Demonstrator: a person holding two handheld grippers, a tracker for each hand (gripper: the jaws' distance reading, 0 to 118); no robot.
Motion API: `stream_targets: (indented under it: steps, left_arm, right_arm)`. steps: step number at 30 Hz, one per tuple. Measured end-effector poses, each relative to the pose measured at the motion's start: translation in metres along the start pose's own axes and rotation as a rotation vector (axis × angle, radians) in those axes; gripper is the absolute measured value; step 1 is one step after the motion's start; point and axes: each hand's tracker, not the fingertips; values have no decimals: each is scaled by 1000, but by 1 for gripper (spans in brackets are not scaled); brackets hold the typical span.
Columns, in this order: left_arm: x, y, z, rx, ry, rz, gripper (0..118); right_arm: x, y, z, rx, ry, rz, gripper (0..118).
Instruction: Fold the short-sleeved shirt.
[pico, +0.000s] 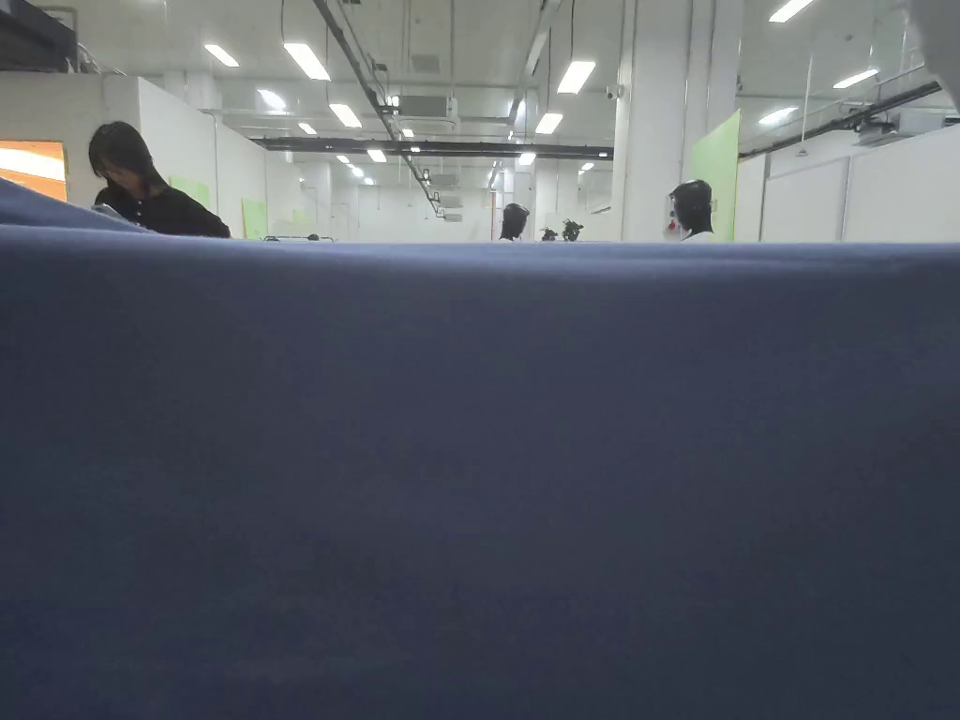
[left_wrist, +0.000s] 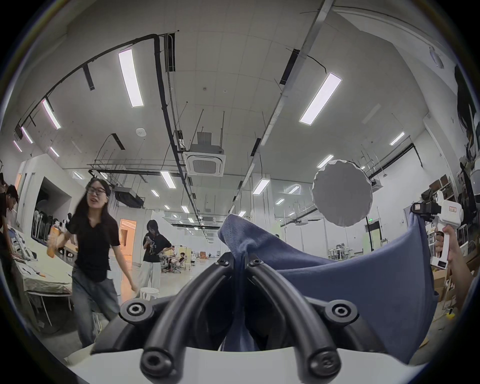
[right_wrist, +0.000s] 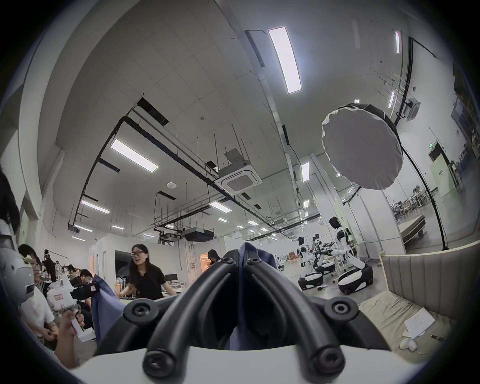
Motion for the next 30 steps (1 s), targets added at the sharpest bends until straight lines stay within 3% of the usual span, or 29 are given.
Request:
stream_targets:
  steps: [10, 19, 22, 30]
  left_arm:
    - [-14, -34, -90, -102, 21, 26, 5]
    - [-25, -104, -251, -257, 42, 15, 5]
    - [-33, -128, -303, -267, 47, 70, 5]
    - [-38, -187, -429, -306, 90, 37, 5]
  right_arm:
    - [42, -29, -102, -123, -36, -21, 3]
    - [102, -86, -251, -257, -144, 23, 3]
    - [122, -108, -293, -258, -159, -3, 3]
    - [163, -161, -403, -253, -194, 23, 3]
